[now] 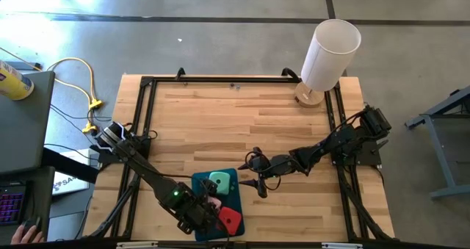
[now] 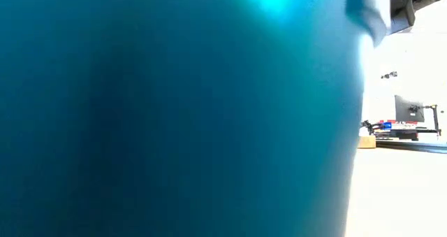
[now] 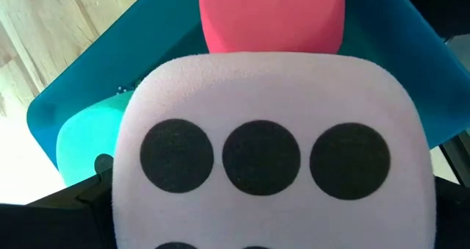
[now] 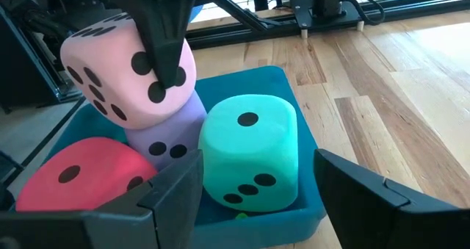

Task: Pick & Place Dice
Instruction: Put the big pink die into the blue bin

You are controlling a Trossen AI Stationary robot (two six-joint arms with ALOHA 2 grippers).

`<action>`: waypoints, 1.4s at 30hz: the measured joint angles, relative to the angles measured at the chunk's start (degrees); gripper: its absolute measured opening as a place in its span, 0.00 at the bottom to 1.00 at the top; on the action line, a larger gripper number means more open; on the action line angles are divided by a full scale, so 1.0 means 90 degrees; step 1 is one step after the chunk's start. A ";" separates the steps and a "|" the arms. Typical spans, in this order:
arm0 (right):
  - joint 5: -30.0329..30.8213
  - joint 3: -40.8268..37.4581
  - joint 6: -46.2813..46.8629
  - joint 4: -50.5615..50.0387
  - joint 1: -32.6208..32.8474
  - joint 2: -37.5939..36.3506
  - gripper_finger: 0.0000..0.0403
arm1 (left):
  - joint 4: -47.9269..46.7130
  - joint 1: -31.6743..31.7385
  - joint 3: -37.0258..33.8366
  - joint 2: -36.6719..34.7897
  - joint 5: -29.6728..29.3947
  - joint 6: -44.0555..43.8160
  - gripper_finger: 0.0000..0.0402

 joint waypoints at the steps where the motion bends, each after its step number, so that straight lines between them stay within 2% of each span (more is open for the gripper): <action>1: -0.0001 -0.0001 0.0000 0.0001 0.0001 0.0000 0.62 | 0.0000 0.0000 0.0000 0.0000 0.0000 -0.0032 0.99; 42: 0.0000 -0.0001 -0.0002 -0.0001 0.0000 0.0000 0.62 | 0.0048 -0.0015 0.0002 0.0000 -0.0172 -0.0025 1.00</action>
